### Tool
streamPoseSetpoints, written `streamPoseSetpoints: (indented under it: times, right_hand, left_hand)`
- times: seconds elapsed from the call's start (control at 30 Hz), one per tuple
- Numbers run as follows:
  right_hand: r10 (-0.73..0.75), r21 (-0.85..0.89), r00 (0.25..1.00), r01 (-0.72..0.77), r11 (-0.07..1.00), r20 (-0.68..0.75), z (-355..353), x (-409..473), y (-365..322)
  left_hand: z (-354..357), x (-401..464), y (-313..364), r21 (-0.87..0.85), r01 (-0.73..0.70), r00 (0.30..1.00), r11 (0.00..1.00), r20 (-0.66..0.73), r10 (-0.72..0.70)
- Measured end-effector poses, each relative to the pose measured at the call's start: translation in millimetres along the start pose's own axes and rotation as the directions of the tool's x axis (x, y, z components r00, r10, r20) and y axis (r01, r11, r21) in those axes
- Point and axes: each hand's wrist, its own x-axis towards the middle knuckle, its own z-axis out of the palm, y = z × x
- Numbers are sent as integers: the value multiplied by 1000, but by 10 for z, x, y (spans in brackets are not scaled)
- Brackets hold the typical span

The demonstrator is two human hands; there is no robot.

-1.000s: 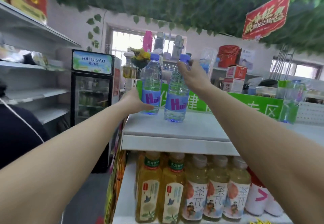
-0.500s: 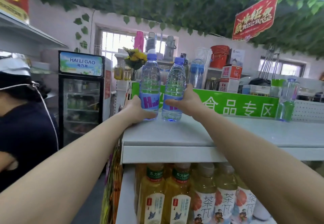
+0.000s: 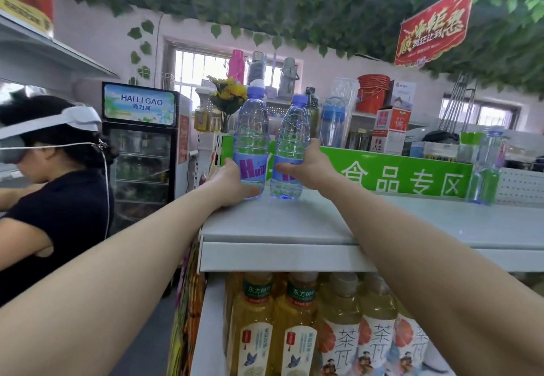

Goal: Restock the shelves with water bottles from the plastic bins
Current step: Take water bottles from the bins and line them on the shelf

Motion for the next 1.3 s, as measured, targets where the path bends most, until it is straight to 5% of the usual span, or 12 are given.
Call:
streamPoseSetpoints:
  times: [0.13,0.27,0.4,0.67,0.93,1.1,1.3]
  right_hand:
    - [-27,-70,1000,27,997,7,-84,-62,16]
    - [-218,-343,971,172,923,-99,-289,-272,161]
    - [-426,-610,899,282,740,-101,-664,-645,390]
    - [-494,-830,861,188,525,-118,-1721,-1492,1122]
    - [-290,-871,935,-39,489,-204,-2355,-2826,2779]
    - [26,-832,974,-205,515,-224,-2187,-4158,4000]
    - [489,-693,855,-459,556,-174,-1224,-5975,5316]
  left_hand:
    - [-53,-70,85,61,36,999,998,-5,-36]
    - [-174,-304,356,92,45,988,995,-148,-31]
    - [-154,-659,764,235,-75,934,969,-323,151]
    - [787,-1305,1704,321,-420,828,849,-247,503]
    - [2481,-2217,2371,189,-668,721,719,-72,689]
    - [3865,-3033,2256,-13,-712,695,702,136,706]
    - [5568,-4207,1266,-174,-666,559,726,528,640]
